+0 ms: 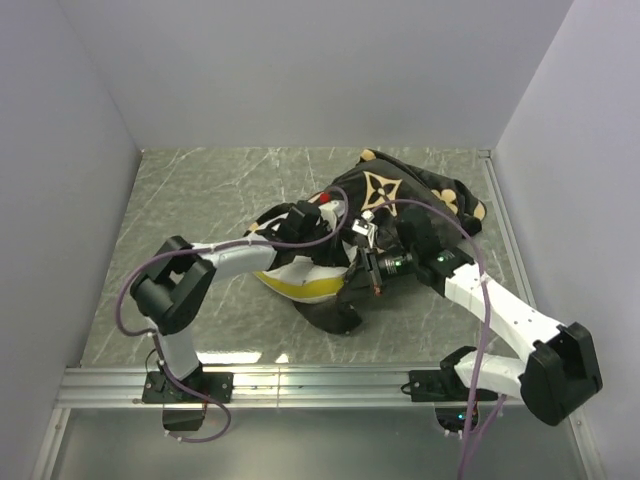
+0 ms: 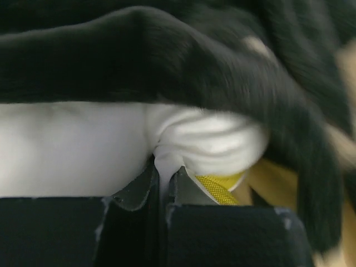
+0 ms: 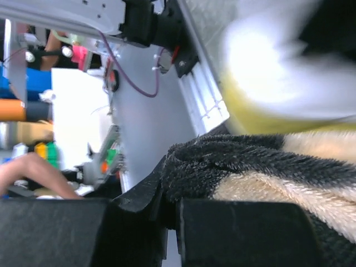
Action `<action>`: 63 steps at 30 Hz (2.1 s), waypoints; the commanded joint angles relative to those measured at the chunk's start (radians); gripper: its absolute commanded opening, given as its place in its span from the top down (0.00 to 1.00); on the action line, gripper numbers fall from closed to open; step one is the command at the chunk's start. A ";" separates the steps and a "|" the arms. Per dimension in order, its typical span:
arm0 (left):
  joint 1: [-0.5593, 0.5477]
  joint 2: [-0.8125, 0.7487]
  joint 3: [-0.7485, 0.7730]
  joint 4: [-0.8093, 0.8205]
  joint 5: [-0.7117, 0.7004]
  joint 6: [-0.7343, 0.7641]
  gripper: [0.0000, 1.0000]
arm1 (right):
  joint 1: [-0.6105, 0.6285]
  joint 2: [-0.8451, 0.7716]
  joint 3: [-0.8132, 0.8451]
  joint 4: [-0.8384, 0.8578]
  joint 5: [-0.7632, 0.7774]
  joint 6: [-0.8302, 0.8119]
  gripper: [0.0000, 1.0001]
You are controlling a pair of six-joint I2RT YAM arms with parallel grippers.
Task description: Put the pillow into the pillowcase
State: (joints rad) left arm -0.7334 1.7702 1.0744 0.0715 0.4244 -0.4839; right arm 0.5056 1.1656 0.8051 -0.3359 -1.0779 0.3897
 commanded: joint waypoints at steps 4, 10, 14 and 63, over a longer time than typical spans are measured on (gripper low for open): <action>0.058 0.039 0.049 0.067 -0.210 -0.050 1.00 | 0.070 -0.211 0.028 0.362 -0.140 0.296 0.98; 0.054 -0.171 -0.111 -0.197 0.111 0.328 0.56 | -0.065 -0.167 0.208 -0.185 -0.103 -0.125 0.44; 0.058 -0.290 -0.146 -0.450 0.218 0.621 0.35 | -0.144 -0.009 0.442 -0.387 0.097 -0.342 0.38; 0.560 -0.256 -0.171 0.264 0.550 -0.194 1.00 | 0.320 0.748 1.304 -0.069 0.339 -0.043 1.00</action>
State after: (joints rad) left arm -0.1738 1.5990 0.8703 0.1238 0.8791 -0.5480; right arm 0.7242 2.0640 2.0888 -0.5880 -0.4191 0.1417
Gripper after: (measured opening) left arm 0.061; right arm 0.008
